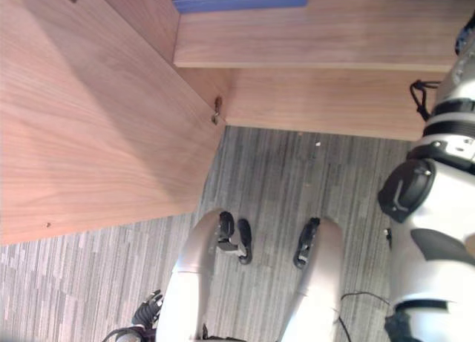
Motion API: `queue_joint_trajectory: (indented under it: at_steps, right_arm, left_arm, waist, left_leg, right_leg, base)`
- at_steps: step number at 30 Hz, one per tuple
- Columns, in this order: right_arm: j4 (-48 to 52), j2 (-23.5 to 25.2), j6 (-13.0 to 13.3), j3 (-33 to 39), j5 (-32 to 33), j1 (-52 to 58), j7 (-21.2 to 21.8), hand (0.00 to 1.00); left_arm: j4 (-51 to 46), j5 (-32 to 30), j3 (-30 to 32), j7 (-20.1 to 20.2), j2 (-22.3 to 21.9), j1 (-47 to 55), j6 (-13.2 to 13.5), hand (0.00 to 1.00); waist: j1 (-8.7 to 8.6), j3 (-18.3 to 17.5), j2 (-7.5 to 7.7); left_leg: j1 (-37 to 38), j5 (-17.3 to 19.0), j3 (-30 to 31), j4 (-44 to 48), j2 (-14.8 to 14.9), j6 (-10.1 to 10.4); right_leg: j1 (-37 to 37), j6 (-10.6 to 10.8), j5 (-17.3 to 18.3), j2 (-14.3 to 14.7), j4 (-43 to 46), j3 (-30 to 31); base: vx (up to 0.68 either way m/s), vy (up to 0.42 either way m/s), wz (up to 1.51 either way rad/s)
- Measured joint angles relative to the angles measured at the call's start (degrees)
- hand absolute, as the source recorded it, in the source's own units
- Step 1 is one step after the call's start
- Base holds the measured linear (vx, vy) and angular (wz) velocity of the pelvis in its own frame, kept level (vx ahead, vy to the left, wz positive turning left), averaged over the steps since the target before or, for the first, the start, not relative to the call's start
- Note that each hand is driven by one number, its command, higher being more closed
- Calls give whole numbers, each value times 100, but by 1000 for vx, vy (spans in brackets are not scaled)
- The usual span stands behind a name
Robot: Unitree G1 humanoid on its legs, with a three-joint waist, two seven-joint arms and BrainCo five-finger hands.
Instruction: Walk over to the cabinet, pick up the folder, carry it to the office cabinet, place the folder inside the office cabinet, then close the office cabinet door
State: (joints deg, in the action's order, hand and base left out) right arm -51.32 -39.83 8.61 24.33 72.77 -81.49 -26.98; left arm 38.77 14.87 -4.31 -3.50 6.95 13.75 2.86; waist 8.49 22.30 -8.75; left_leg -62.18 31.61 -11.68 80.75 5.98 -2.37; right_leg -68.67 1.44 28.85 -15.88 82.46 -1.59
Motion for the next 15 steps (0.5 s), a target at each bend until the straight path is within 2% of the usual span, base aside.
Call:
queue_joint_trajectory:
  at_steps: [8, 13, 15]
  right_arm:
    - [1, -1, -474, -806, -1295, 0, 457, 0]
    - [-40, -7, -912, -1164, -2303, 2, 823, 0]
    - [-70, -21, -992, -1264, -2615, 2, 911, 0]
  left_arm:
    - [7, 19, 8, -30, 7, 0, 38, 0]
    - [15, 18, 34, -2, 73, 1, 122, 0]
    - [17, 17, 27, 3, 90, 1, 126, 0]
  waist:
    - [-33, 5, 25]
    - [-111, 3, 152]
    - [-137, 1, 165]
  left_leg:
    - [-4, 1, 0, 66, 42, 0]
    - [34, 2, -2, 66, 86, 2]
    - [36, 2, -3, 64, 105, 2]
  right_leg:
    - [8, 0, -6, 19, 30, -8]
    - [38, -12, -15, 60, 15, -13]
    - [43, -12, -31, 77, -6, -19]
  base:
    - [0, 0, 0]
    - [-1, -25, -3]
    - [1, -25, -5]
